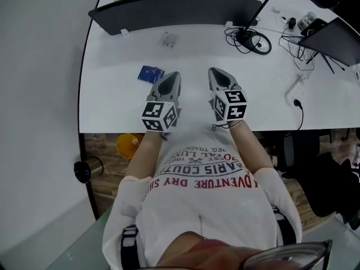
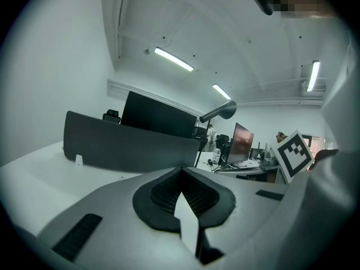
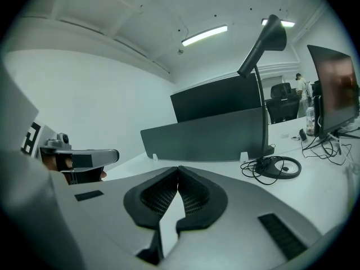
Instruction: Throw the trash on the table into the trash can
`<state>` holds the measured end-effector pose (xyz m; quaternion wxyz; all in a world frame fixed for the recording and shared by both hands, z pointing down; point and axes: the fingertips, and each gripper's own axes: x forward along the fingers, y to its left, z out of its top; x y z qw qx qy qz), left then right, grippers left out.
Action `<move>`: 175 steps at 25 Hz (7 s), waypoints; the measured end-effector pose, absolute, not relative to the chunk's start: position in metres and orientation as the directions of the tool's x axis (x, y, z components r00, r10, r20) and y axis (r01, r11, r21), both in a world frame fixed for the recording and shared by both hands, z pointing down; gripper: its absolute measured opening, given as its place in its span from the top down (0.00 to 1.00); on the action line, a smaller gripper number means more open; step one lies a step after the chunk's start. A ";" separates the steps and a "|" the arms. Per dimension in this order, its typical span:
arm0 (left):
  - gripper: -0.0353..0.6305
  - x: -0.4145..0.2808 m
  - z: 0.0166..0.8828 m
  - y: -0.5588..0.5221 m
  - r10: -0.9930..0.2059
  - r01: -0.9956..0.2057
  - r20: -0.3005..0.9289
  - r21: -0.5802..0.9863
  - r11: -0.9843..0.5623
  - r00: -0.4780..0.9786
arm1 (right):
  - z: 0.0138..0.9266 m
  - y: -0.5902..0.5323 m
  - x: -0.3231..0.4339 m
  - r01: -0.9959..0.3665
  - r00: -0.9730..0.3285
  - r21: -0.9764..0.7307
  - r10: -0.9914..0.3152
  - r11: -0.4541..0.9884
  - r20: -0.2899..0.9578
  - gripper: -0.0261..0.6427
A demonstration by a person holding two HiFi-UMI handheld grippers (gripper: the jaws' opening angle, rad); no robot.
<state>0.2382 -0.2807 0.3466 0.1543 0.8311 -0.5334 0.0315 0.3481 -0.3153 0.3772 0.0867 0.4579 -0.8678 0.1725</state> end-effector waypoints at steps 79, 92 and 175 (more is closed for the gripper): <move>0.91 -0.062 0.469 -0.007 -0.783 -0.730 0.440 0.334 0.597 -0.439 | 0.507 -0.132 -0.042 0.035 -0.775 -0.165 0.131 0.986 0.619 0.91; 0.91 -0.204 0.552 0.226 -0.525 -0.365 0.555 0.380 0.850 -0.645 | 0.611 0.104 -0.213 0.351 -0.549 -0.225 0.395 0.909 0.737 0.91; 0.91 0.051 0.311 -0.231 -0.942 -0.935 0.172 0.264 -0.237 0.287 | 0.335 -0.270 0.166 -0.795 -0.602 -0.126 -0.747 0.593 0.282 0.92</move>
